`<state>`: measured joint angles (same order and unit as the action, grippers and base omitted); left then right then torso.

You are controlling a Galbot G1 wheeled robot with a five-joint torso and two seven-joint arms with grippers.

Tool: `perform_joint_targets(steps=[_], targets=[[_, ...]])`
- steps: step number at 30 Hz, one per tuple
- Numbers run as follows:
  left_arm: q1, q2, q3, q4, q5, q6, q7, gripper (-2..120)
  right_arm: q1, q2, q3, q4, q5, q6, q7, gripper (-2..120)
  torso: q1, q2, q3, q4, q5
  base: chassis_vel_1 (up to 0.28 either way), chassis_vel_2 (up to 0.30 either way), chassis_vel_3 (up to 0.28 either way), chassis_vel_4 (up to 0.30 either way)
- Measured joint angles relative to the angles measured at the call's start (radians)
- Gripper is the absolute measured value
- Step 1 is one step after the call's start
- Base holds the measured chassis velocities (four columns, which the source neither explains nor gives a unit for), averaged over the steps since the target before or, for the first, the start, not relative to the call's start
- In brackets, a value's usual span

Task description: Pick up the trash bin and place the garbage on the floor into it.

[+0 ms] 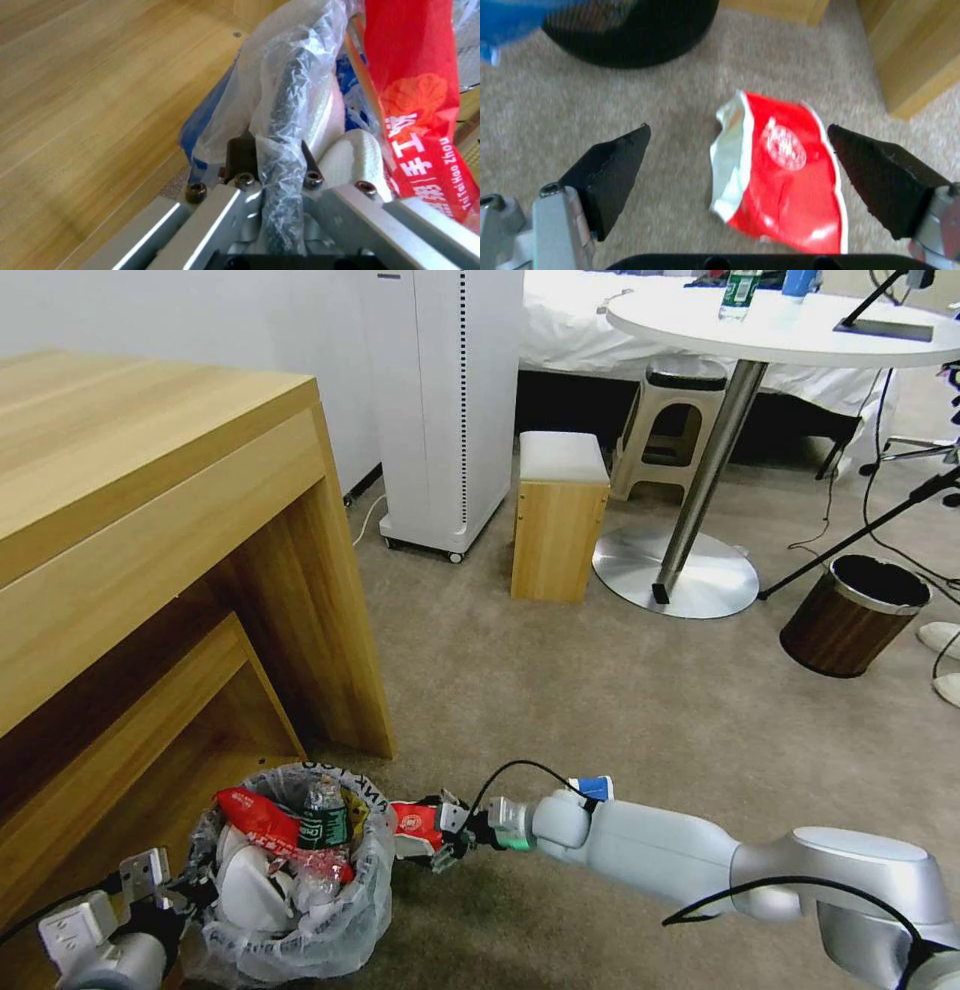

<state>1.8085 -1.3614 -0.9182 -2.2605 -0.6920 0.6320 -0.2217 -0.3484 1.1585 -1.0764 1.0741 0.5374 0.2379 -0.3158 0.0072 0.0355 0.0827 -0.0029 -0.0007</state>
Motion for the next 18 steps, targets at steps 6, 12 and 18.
perform_joint_targets(steps=[6, 12, 18], targets=[[0.004, 0.004, 0.0, -0.005, -0.003, 0.0, 0.0, 1, -0.003, 0.026, -0.011, -0.046, 0.004, -0.003, 0.007, 91, 0.0, 0.0, 0.0, 0.0004, 0.0, 0.0, 0.0, 0.0, 0.0], [0.007, 0.004, -0.002, -0.013, -0.005, -0.001, 0.0, 1, 0.01, 0.059, -0.027, -0.081, 0.013, -0.004, 0.007, 88, 0.0, 0.0, 0.0, 0.0005, 0.0002, 0.0, 0.0, 0.0, 0.0], [0.009, -0.002, 0.0, -0.02, -0.005, -0.002, 0.0, 1, 0.011, 0.069, -0.035, -0.097, 0.02, -0.007, 0.011, 82, 0.0, 0.0, 0.0, 0.0004, 0.0001, 0.0, 0.0, 0.0, 0.0]])
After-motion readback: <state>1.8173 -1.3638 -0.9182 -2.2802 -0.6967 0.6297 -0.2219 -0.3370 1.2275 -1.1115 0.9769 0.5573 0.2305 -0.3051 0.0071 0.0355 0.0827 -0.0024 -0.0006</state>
